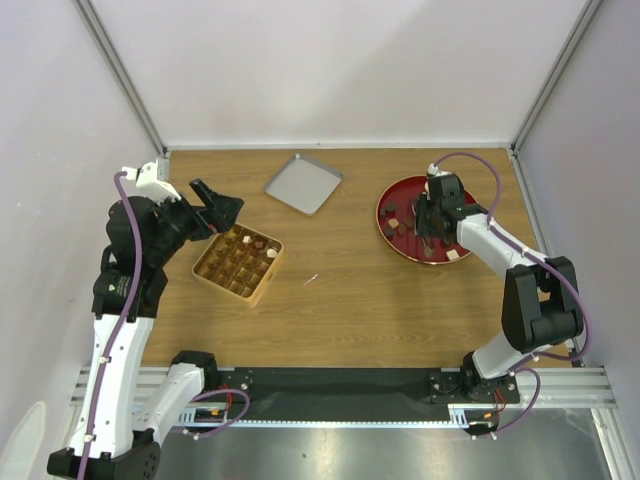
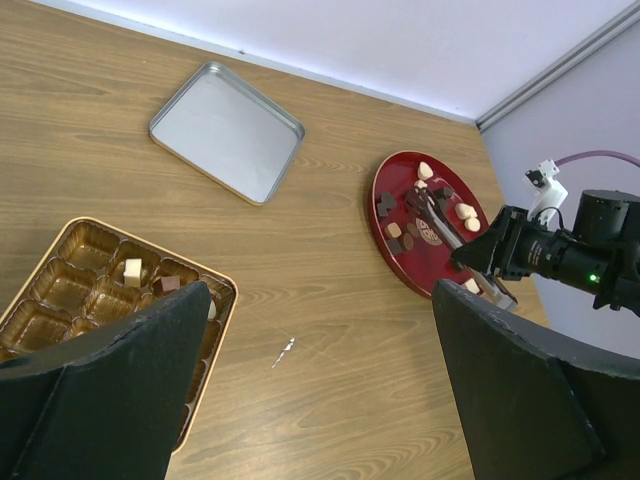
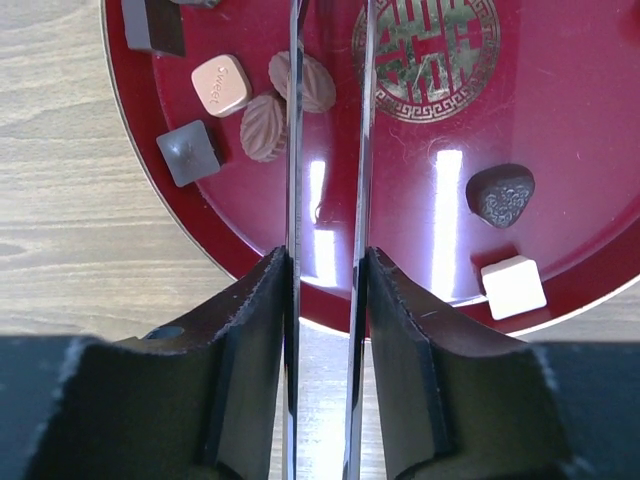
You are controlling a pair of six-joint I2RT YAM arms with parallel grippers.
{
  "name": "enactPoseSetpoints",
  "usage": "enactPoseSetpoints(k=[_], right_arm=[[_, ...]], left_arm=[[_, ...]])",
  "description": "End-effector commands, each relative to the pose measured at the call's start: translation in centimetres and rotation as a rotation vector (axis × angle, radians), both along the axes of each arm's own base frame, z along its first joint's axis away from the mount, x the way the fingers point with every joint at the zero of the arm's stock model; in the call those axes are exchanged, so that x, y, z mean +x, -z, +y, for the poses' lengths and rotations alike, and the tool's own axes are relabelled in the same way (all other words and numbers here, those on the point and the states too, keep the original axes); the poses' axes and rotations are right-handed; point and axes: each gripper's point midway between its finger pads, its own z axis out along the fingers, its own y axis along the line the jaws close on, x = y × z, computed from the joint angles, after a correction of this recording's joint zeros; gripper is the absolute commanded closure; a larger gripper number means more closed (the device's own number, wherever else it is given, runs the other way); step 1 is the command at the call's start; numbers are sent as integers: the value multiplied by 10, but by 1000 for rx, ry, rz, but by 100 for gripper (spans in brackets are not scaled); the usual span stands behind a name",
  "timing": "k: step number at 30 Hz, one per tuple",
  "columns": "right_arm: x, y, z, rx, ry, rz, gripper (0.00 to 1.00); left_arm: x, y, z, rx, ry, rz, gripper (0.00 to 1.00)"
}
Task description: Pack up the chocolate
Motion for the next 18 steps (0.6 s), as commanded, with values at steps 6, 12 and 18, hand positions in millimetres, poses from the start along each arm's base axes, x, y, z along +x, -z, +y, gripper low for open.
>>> enactPoseSetpoints(k=[6,12,18], right_arm=[[20,-48,4,23,-11,-127,67],[10,-107,26,70,-61,-241,71],[-17,-143,110,208,-227,-298,71]], left_arm=[[-2,-18,-1,-3,7,-54,0],[-7,-29,1,0,1,-74,0],[-11,-36,5,13,-15,-90,0]])
